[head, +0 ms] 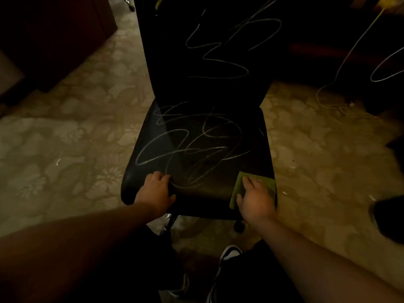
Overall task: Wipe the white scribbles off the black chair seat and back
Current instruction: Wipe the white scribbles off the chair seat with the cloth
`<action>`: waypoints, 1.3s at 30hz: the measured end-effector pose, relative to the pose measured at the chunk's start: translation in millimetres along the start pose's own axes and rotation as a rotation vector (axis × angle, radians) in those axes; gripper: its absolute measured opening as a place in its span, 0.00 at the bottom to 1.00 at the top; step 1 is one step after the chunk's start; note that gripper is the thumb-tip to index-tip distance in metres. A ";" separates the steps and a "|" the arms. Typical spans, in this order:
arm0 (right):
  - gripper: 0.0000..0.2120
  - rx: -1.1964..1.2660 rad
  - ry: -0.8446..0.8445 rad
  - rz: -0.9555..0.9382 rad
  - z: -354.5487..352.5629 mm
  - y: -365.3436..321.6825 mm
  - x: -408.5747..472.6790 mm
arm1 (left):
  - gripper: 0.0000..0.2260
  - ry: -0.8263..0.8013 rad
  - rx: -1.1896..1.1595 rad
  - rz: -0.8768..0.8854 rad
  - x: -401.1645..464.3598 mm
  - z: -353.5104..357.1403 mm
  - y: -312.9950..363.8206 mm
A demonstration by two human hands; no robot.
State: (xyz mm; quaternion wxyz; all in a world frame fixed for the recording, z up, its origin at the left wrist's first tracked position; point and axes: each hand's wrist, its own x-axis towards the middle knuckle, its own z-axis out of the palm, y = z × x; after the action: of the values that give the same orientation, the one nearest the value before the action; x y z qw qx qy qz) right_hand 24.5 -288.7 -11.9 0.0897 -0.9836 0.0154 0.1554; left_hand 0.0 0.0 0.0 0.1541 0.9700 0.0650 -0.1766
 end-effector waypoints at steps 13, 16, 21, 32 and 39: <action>0.28 -0.034 0.011 -0.313 31.4 -34.3 -10.8 | 0.34 0.140 0.038 -0.067 -5.3 33.0 10.8; 0.28 -0.071 0.022 -0.340 36.1 -24.2 -11.7 | 0.34 0.160 0.117 -0.056 -7.2 41.0 15.8; 0.27 -0.015 0.029 -0.211 33.3 5.1 -1.8 | 0.33 0.201 0.142 -0.031 -14.2 51.3 28.0; 0.28 0.066 0.067 -0.101 32.1 -14.2 22.8 | 0.27 0.206 0.218 0.275 -19.4 64.9 14.8; 0.33 -0.028 0.060 -0.450 54.5 -43.4 -3.8 | 0.27 0.255 0.211 0.406 -14.9 71.3 16.2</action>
State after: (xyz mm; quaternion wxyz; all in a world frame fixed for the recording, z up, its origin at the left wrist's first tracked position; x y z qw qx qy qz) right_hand 6.9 -236.1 -54.2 0.1080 -0.9677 -0.2037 0.1022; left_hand -33.9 -39.3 -53.6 0.0748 0.9882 -0.1311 -0.0243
